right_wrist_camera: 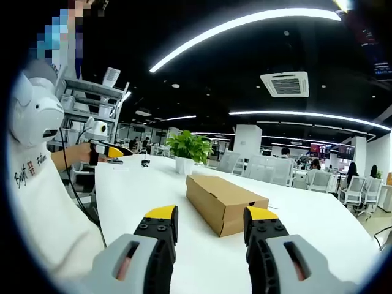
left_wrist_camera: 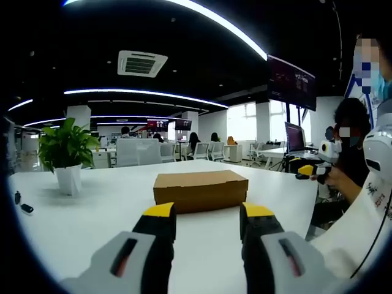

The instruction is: Operate the shoe box by opening the lid, removing the specified soft item, and placing it in the target area until the item is outside and the box remains undamaged.

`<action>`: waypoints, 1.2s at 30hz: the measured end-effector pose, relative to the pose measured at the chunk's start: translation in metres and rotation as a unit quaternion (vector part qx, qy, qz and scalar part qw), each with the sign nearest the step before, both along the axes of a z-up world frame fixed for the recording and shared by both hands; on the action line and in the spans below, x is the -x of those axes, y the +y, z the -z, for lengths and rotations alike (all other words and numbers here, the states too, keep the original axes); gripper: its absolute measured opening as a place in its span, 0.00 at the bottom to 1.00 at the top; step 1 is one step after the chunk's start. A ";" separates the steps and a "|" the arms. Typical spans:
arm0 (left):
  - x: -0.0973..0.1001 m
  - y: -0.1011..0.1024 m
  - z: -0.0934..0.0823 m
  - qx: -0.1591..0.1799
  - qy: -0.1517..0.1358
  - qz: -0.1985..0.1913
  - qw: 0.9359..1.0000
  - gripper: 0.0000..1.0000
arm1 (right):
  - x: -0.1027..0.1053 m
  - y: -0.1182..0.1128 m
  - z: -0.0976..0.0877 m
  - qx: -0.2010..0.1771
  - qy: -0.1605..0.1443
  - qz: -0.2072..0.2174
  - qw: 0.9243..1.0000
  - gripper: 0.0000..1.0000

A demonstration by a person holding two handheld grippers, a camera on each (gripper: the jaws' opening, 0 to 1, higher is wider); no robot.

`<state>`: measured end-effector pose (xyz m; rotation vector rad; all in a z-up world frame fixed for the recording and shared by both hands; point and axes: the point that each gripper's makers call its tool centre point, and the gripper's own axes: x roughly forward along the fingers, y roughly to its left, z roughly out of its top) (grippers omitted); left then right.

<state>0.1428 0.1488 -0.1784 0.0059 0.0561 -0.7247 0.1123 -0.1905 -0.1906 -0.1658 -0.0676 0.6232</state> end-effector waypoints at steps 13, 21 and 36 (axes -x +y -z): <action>-0.003 0.003 0.004 -0.001 0.003 -0.004 1.000 0.42 | -0.001 -0.004 -0.004 -0.010 0.001 0.012 1.000 0.50; -0.003 0.004 0.006 0.006 0.009 -0.007 1.000 0.44 | -0.003 -0.001 0.000 -0.024 0.004 0.010 1.000 0.50; -0.006 0.005 0.005 0.001 0.007 -0.009 1.000 0.44 | -0.006 0.003 0.007 -0.001 0.002 0.011 1.000 0.41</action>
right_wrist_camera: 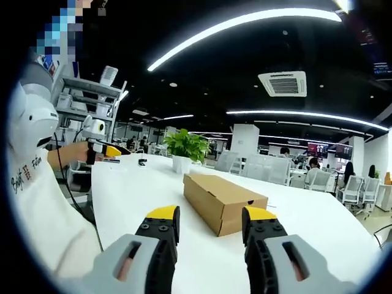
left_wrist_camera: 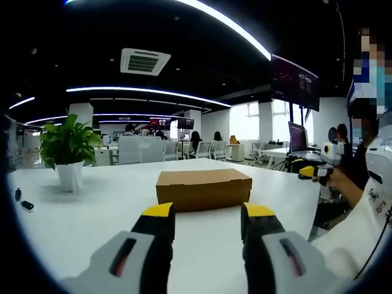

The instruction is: Operate the shoe box by opening the lid, removing the specified soft item, and placing it in the target area until the item is outside and the box remains undamaged.

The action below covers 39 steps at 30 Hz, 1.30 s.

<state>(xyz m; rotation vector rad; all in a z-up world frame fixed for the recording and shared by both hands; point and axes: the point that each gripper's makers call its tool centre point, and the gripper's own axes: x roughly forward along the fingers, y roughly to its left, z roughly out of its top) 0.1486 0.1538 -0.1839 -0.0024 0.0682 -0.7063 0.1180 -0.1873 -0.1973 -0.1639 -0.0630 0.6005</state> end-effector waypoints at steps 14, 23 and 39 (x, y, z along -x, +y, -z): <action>0.000 -0.002 -0.007 0.009 -0.002 0.003 1.000 0.44 | 0.003 0.001 -0.011 -0.013 -0.012 -0.001 1.000 0.42; -0.001 -0.004 -0.012 0.007 -0.011 0.007 1.000 0.44 | 0.000 -0.003 -0.011 0.000 -0.015 0.009 1.000 0.40; -0.005 0.006 -0.009 0.000 -0.009 -0.001 1.000 0.44 | -0.006 0.012 -0.014 0.004 -0.017 -0.005 1.000 0.40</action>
